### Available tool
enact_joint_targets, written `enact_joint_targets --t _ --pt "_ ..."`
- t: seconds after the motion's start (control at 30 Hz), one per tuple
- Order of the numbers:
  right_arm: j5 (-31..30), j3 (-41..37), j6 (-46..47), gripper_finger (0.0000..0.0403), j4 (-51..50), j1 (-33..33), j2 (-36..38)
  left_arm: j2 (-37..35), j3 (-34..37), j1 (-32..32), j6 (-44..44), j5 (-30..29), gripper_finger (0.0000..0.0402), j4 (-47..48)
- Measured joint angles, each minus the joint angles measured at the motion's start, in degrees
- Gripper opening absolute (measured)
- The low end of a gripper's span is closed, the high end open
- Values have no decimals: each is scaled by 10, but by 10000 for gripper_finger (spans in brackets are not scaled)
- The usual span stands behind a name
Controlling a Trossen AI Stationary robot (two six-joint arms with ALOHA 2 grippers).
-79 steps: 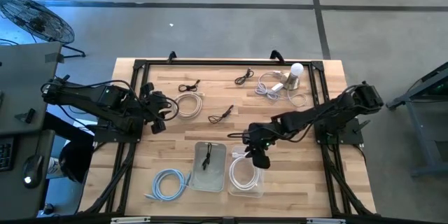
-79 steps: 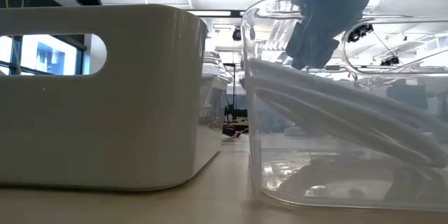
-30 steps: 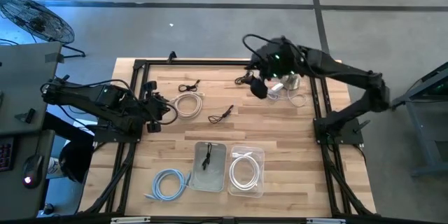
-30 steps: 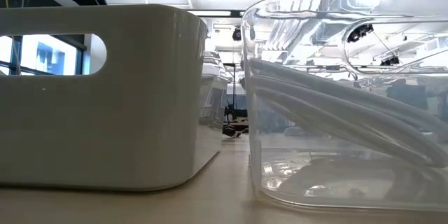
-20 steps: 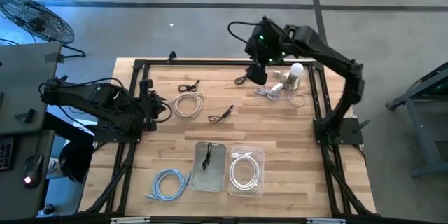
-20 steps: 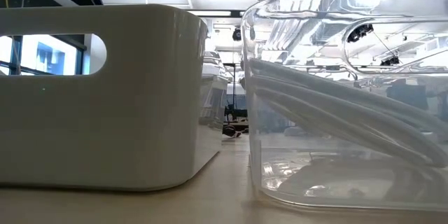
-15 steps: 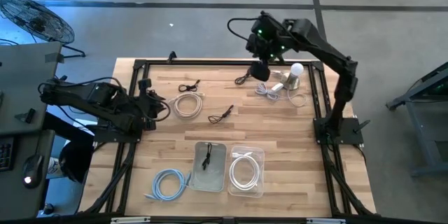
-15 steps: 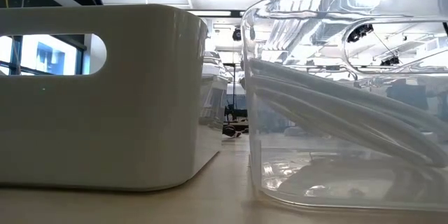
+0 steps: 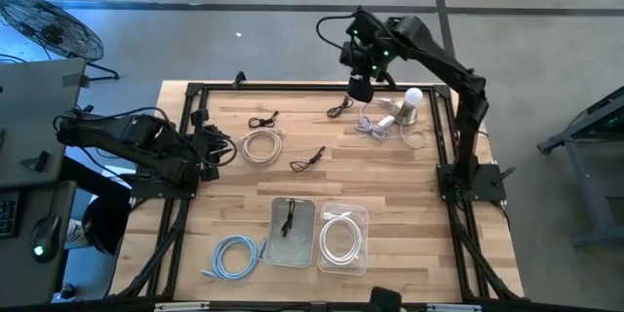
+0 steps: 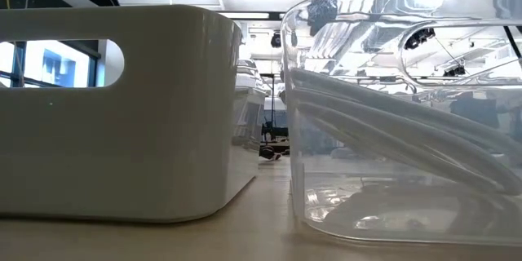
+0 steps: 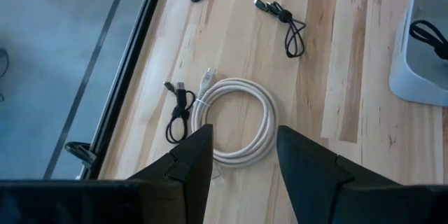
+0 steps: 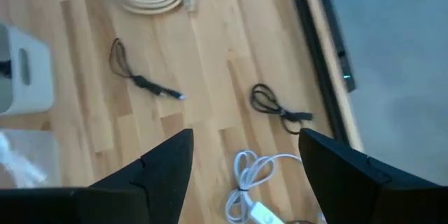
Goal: Pick & Place USB Port
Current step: Put the black USB cable into the gray bin
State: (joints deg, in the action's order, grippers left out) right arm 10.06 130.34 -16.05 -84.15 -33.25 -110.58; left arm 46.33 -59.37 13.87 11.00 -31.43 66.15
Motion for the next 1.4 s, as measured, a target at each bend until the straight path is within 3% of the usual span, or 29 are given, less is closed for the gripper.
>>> enact_joint_targets --t 0.1,0.47,1.03,1.4 --pt "25 0 -10 252 -8 -5 -15 0 0 0 0 -3 154 0" --pt "15 0 -42 252 -7 -5 -73 0 0 0 -1 -17 154 0" --pt "-17 0 -211 252 20 -5 -88 0 0 0 -2 -17 154 17" --pt "-130 -131 -263 252 41 12 -95 0 66 0 0 -8 154 8"
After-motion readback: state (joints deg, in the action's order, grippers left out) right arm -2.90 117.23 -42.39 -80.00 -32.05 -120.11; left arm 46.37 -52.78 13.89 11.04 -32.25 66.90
